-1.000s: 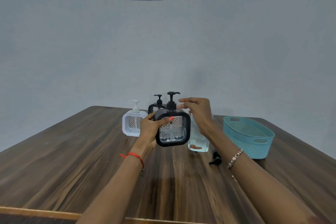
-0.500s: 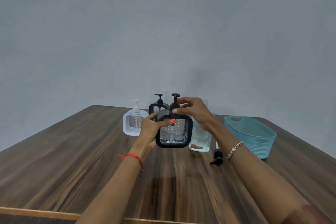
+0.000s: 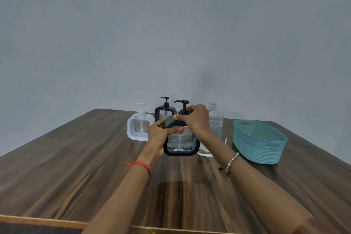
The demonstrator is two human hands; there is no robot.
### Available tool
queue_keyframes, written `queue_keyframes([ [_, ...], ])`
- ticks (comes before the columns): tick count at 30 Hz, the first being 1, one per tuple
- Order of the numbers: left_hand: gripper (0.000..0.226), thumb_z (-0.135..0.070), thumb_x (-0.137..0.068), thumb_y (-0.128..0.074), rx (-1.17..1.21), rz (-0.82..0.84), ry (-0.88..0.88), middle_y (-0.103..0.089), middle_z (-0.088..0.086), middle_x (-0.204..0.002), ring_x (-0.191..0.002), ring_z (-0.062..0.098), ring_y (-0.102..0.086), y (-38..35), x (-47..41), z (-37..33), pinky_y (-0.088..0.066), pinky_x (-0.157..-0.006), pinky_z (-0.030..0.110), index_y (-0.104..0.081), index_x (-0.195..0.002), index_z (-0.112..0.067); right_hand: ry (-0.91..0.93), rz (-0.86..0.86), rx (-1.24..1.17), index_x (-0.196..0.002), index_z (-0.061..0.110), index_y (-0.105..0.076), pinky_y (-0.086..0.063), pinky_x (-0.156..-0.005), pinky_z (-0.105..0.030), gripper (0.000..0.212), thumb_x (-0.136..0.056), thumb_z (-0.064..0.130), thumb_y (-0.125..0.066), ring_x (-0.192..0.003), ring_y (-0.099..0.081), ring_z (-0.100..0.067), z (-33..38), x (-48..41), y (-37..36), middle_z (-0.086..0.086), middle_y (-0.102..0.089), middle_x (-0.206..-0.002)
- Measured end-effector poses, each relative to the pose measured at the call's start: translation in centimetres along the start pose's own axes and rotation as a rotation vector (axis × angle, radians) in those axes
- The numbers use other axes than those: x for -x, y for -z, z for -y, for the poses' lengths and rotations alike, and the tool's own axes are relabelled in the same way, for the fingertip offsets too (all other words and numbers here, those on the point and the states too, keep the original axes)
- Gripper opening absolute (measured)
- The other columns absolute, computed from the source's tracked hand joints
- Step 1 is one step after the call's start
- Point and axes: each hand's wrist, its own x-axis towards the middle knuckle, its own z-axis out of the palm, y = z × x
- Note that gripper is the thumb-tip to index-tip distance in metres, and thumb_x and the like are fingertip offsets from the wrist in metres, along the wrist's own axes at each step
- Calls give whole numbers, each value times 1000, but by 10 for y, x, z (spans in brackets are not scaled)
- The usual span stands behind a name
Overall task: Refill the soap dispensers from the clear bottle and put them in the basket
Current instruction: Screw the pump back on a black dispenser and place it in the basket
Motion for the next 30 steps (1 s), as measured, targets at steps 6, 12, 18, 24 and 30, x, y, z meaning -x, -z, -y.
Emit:
queue_keyframes([
  [6, 49, 6, -43, -79, 21, 92, 37, -71, 11, -80, -66, 22, -71, 7, -1, -9, -58, -58, 30, -64, -89, -4, -89, 406, -228, -90, 10, -70, -55, -69, -16, 18, -73, 9, -75, -75, -68, -12, 3, -12, 23, -8, -73, -89],
  [12, 48, 12, -50, -78, -34, 53, 37, -70, 15, -88, -75, 28, -69, 11, -4, -10, -59, -68, 37, -63, -93, -3, -132, 264, -305, -95, 0, -69, -53, -60, -14, 25, -70, 0, -75, -64, -69, -6, -1, -6, 13, -3, -71, -78],
  [18, 63, 11, -48, -80, -8, -12, 55, -67, 23, -98, -78, 34, -67, 9, -1, -2, -57, -76, 44, -60, -107, 7, -63, 89, -202, -75, 13, -70, -57, -73, -30, 12, -70, 4, -76, -73, -70, -20, -5, 0, -7, -9, -71, -79],
  [24, 54, 12, -45, -79, -36, 8, 60, -70, 13, -83, -69, 24, -70, 19, 0, -3, -57, -58, 31, -63, -95, 0, -84, 186, -196, -86, 7, -71, -54, -62, -16, 17, -70, 7, -77, -64, -67, -5, -12, 2, -6, -7, -72, -82],
  [30, 55, 6, -37, -79, 27, 47, 97, -71, 13, -79, -69, 26, -71, 30, 3, -2, -59, -62, 36, -65, -90, -1, -92, 286, -235, -98, 5, -70, -54, -66, -15, 32, -69, 12, -79, -73, -68, -8, -16, 3, -7, -4, -72, -86],
])
